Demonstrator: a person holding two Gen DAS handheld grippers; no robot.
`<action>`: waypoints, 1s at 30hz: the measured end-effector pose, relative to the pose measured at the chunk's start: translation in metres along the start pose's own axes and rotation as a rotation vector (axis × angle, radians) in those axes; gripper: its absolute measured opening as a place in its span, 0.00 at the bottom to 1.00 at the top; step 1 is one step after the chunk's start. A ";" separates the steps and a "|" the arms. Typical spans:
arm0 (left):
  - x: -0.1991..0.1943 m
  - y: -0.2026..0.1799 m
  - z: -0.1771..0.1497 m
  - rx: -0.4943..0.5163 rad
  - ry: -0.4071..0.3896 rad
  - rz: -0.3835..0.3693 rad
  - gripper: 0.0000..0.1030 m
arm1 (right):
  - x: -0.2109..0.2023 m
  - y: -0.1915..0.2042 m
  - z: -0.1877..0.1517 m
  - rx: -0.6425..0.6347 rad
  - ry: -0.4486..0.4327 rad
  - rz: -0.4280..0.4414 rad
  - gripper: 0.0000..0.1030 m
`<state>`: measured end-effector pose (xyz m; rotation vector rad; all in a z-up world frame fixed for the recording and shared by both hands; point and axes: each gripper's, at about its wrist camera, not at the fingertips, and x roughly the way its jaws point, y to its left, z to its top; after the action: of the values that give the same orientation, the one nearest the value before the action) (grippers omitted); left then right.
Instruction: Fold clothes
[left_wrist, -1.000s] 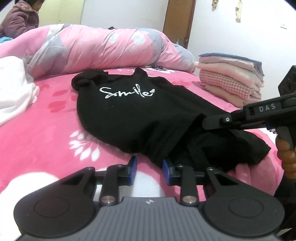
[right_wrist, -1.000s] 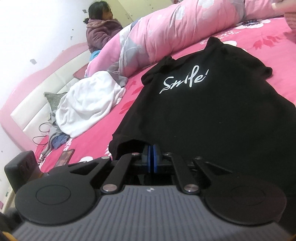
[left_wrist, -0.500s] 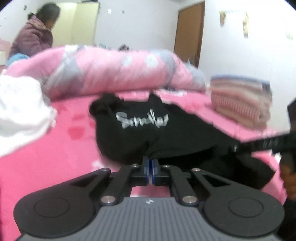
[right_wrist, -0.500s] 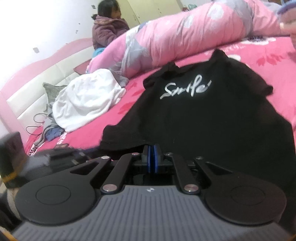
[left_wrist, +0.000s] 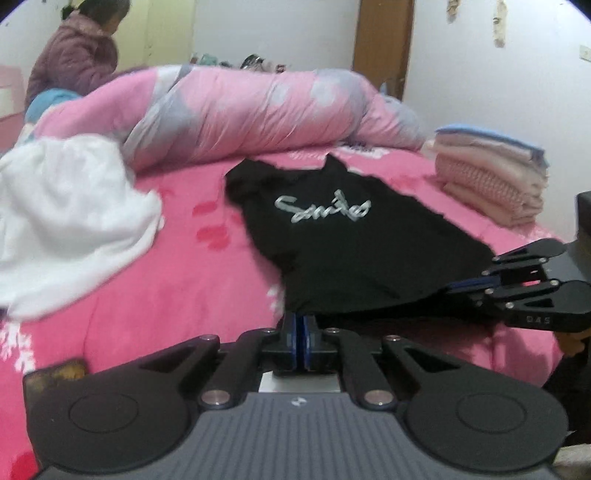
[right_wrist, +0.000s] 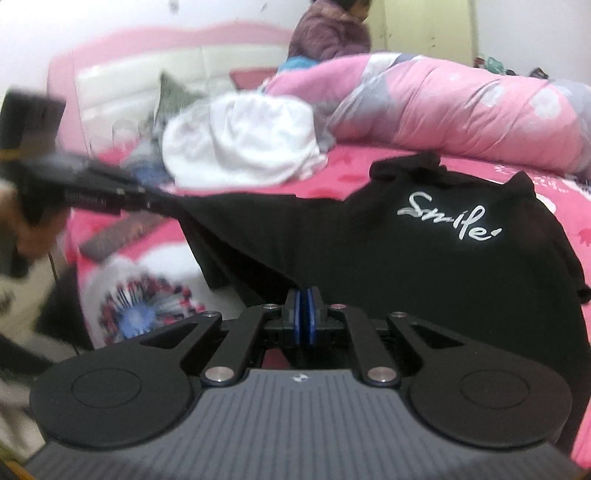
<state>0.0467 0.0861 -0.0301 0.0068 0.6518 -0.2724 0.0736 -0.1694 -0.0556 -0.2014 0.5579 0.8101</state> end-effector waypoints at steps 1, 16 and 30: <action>0.002 0.003 -0.005 -0.006 0.010 -0.001 0.12 | 0.003 0.003 -0.001 -0.021 0.017 -0.015 0.04; -0.009 0.001 -0.043 -0.088 -0.002 0.015 0.51 | -0.003 0.039 0.007 -0.210 0.037 -0.029 0.32; -0.013 -0.015 -0.065 -0.085 -0.011 0.064 0.59 | 0.069 0.086 0.013 -0.397 0.110 0.002 0.07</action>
<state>-0.0061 0.0807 -0.0731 -0.0546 0.6507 -0.1826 0.0544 -0.0627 -0.0794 -0.6130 0.4954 0.9106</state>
